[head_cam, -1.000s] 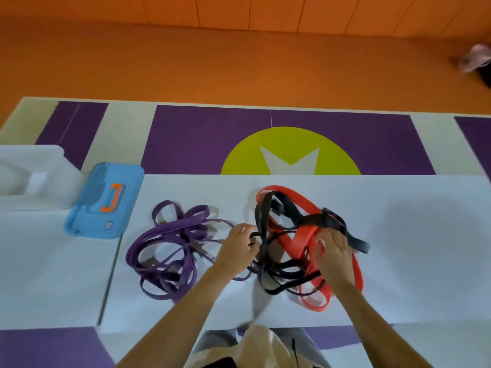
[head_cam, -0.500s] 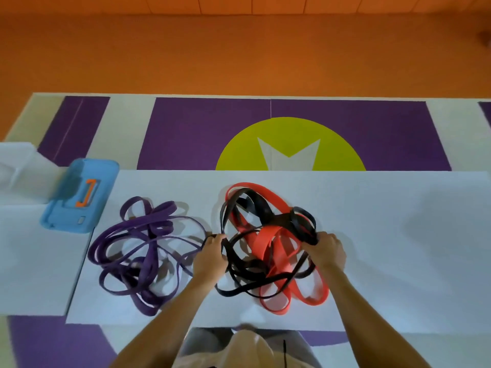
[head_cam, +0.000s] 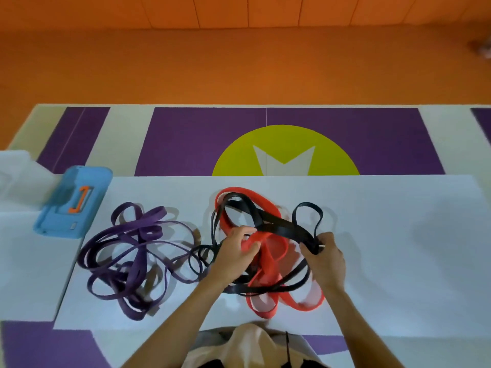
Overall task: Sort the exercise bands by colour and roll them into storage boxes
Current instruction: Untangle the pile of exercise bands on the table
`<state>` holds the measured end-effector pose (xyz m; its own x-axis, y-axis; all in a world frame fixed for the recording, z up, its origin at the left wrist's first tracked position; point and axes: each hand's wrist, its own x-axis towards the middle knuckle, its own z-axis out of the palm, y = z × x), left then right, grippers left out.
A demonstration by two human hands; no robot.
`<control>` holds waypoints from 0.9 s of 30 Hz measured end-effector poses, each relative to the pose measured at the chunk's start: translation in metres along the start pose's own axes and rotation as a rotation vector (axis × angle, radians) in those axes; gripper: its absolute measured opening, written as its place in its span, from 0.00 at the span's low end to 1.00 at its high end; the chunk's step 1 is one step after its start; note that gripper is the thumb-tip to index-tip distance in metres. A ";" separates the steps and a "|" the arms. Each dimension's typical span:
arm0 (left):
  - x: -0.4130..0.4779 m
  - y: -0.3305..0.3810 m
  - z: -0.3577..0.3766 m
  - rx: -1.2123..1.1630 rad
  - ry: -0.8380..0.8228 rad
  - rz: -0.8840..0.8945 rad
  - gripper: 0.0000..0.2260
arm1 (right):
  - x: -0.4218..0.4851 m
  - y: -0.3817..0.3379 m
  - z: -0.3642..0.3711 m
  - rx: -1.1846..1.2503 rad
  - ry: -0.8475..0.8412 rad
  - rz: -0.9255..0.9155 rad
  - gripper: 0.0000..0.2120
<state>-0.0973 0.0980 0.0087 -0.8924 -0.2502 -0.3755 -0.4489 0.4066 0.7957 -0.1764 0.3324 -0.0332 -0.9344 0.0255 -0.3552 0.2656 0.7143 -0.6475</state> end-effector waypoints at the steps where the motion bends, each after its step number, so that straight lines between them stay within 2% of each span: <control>1: 0.003 0.015 0.006 -0.093 -0.119 -0.091 0.19 | -0.005 -0.006 -0.001 0.037 -0.002 -0.041 0.16; 3: 0.010 0.040 0.018 -0.323 -0.283 -0.299 0.26 | -0.017 -0.020 0.000 0.084 -0.035 -0.146 0.16; 4: 0.014 0.047 0.025 -0.443 -0.295 -0.374 0.28 | -0.023 -0.026 0.001 0.089 -0.080 -0.221 0.16; 7: 0.022 0.047 0.039 -0.642 -0.128 -0.454 0.30 | -0.032 -0.036 0.005 0.036 -0.354 -0.485 0.23; 9: 0.024 0.037 0.035 -0.667 0.033 -0.433 0.26 | -0.033 -0.036 0.007 0.046 -0.482 -0.587 0.25; 10: 0.024 0.031 0.028 -0.671 0.088 -0.415 0.24 | -0.033 -0.034 0.008 0.097 -0.478 -0.590 0.22; 13: 0.019 0.017 -0.003 -0.652 0.212 -0.393 0.23 | -0.027 -0.028 0.014 0.334 -0.310 -0.488 0.09; 15: 0.012 0.017 -0.030 -0.648 0.318 -0.367 0.19 | -0.016 -0.021 0.022 0.231 -0.181 -0.433 0.07; 17: 0.004 0.017 -0.057 -0.608 0.406 -0.329 0.17 | 0.000 -0.013 0.033 -0.024 -0.132 -0.435 0.15; 18: 0.000 0.017 -0.070 -0.579 0.442 -0.305 0.17 | 0.007 -0.013 0.039 -0.148 -0.163 -0.428 0.23; 20: -0.007 0.013 -0.092 -0.539 0.509 -0.254 0.15 | 0.021 -0.020 0.051 -0.386 -0.297 -0.457 0.42; 22: -0.014 0.008 -0.106 -0.495 0.556 -0.233 0.15 | 0.028 -0.034 0.069 -0.572 -0.461 -0.551 0.56; 25: -0.021 0.005 -0.111 -0.457 0.610 -0.199 0.15 | 0.023 -0.055 0.095 -0.792 -0.568 -0.604 0.65; 27: -0.025 0.005 -0.112 -0.469 0.658 -0.189 0.15 | 0.019 -0.063 0.109 -0.976 -0.530 -0.596 0.64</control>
<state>-0.0721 0.0072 0.0751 -0.5293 -0.7995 -0.2839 -0.3929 -0.0657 0.9172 -0.1850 0.2121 -0.0727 -0.5788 -0.5995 -0.5528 -0.6603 0.7423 -0.1136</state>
